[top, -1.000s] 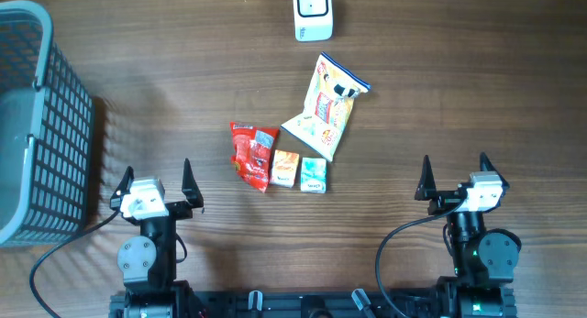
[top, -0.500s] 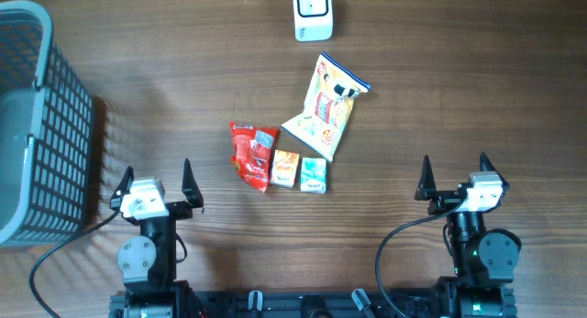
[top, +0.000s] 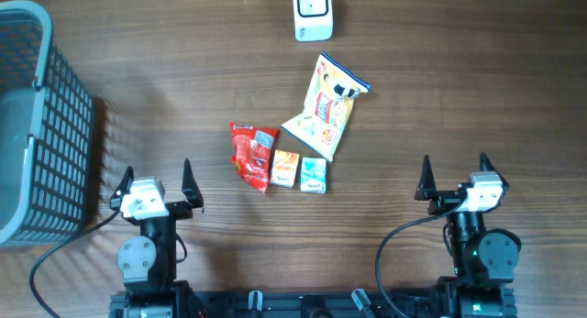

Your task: Scan the item barcode

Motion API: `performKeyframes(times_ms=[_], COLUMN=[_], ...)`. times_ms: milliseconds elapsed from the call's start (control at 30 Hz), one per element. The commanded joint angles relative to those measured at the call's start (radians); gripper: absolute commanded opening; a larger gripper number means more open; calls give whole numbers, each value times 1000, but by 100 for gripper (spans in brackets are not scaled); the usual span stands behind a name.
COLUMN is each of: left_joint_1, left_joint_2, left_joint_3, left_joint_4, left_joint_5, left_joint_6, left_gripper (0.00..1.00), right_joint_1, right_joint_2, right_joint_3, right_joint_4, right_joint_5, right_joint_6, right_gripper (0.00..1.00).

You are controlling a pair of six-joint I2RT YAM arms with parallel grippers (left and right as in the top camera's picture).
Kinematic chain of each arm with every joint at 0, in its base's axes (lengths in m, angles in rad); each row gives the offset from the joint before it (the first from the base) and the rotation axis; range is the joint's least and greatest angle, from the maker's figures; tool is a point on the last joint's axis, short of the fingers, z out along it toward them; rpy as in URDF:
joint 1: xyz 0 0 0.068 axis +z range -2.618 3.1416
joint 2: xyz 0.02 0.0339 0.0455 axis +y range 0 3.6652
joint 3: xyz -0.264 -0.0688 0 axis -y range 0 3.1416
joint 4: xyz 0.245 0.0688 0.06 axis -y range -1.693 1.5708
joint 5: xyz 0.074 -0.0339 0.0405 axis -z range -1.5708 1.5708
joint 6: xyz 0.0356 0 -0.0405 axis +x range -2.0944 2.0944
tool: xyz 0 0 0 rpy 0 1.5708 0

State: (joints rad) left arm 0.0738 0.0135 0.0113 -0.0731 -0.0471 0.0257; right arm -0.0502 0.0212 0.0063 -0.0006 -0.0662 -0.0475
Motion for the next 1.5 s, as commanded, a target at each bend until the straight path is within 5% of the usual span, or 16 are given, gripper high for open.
performKeyframes(times_ms=[0,400,533,600,633,733,800,867,900,1100,1200,1300,1467], left_joint_1=[-5,-5,-5,-5,-5,-5,-5,-5,-5,-5,-5,-5,-5], left_joint_2=[-9,-9,-9,-9,-9,-9,-9,-9,-9,-9,-9,-9,-9], left_joint_3=[-6,-6,-6,-6,-6,-6,-6,-6,-6,-6,-6,-6,-6], left_joint_4=[2,2,2,2,2,2,2,2,2,2,2,2,21], left_joint_5=[5,5,5,5,5,5,5,5,5,5,5,5,17], left_joint_6=[16,16,16,16,16,16,16,16,16,16,16,16,15], left_gripper=[100,100,100,100,100,100,100,100,100,100,100,100,100], right_joint_1=[3,3,3,3,3,3,2,2,2,19,74,115,116], right_joint_2=[-7,-7,-7,-7,-7,-7,2,75,230,996,1238,1324,1431], right_joint_3=[-1,-1,-1,-1,-1,11,98,261,464,1250,1476,1479,1478], right_joint_4=[2,11,35,48,98,553,534,367,162,-725,-1013,-1030,-1039], right_joint_5=[7,-19,-525,-514,-516,-529,-491,-492,-502,-676,-671,-644,-494], right_joint_6=[-5,37,790,1210,1299,1272,1207,996,761,277,223,232,442], right_gripper=[98,100,100,100,100,100,100,100,100,100,100,100,99])
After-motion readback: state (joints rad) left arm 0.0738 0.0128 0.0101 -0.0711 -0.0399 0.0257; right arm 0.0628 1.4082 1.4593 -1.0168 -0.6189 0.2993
